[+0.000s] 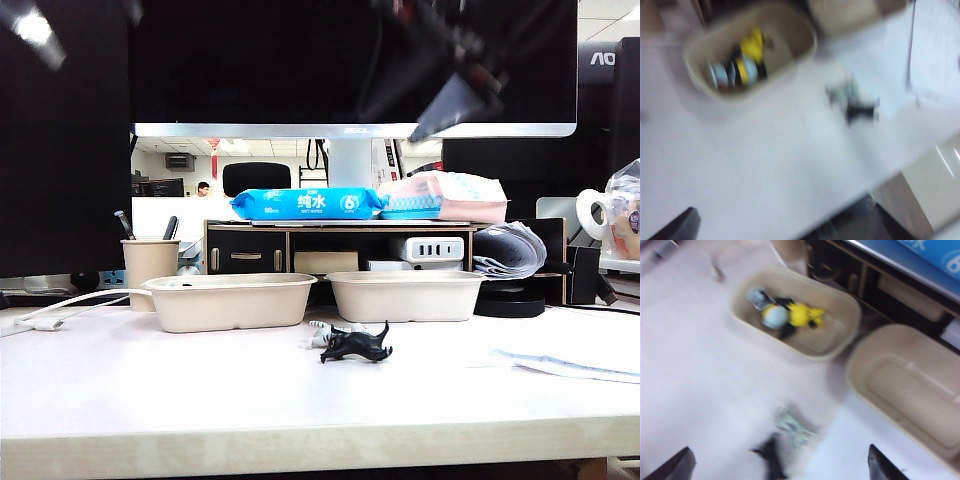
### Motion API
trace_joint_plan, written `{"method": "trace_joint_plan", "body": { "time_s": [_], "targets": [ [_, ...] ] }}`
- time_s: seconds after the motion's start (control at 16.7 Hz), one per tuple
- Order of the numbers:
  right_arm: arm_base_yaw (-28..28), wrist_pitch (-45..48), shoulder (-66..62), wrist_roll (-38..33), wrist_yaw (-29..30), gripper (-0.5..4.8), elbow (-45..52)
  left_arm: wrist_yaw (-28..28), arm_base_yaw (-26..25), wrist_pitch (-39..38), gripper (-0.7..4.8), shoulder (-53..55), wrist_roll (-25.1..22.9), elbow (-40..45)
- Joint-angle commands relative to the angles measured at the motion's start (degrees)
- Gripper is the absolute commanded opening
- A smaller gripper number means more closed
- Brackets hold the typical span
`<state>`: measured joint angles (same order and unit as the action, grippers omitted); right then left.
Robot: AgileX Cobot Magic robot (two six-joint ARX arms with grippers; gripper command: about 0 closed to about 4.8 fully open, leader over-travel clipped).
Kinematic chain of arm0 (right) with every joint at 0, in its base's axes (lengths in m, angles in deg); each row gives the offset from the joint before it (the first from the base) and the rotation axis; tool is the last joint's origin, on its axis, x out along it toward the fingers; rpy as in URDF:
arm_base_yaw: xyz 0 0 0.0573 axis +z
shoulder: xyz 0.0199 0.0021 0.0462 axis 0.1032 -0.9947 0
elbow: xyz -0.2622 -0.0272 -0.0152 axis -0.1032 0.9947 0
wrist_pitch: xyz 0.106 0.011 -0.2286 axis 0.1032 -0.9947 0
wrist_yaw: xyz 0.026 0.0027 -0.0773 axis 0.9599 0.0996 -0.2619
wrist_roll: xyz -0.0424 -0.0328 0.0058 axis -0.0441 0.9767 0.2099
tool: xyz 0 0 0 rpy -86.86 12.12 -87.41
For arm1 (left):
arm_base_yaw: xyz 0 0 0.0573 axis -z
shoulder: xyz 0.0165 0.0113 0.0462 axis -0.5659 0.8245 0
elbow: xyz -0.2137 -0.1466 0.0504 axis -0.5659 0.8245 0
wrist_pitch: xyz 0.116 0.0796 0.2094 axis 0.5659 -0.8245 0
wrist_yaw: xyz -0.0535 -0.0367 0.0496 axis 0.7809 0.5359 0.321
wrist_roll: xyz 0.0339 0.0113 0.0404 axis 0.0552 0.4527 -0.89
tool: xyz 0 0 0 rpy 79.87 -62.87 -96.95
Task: Put the dolls with similar sizes into the same paper box, while dolls with different sizes go into separate paper boxes.
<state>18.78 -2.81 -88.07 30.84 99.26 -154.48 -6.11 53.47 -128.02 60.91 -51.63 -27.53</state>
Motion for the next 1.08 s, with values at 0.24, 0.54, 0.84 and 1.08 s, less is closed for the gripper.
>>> {"method": "trace_joint_plan", "body": {
  "time_s": [0.24, 0.54, 0.84, 1.08],
  "targets": [
    [0.2, -9.0, -10.6, 5.2, -1.6, 4.71, 0.0, 5.2, 0.6, -0.2, 4.79, -0.5, 0.6, 18.2],
    [3.3, -2.6, -12.9, 6.3, 0.3, 4.71, -0.1, 14.5, 0.8, 17.4, 4.79, -0.4, 7.8, 21.9],
    [8.7, 1.0, -19.2, 6.4, -4.3, 4.71, -0.1, 15.4, 5.2, 22.8, 4.79, -0.4, 10.7, 21.6],
    [8.1, 4.3, -22.7, 7.8, -8.4, 4.29, -0.1, 15.3, 5.6, 19.9, 4.79, -0.4, 10.3, 21.6]
  ]
}}
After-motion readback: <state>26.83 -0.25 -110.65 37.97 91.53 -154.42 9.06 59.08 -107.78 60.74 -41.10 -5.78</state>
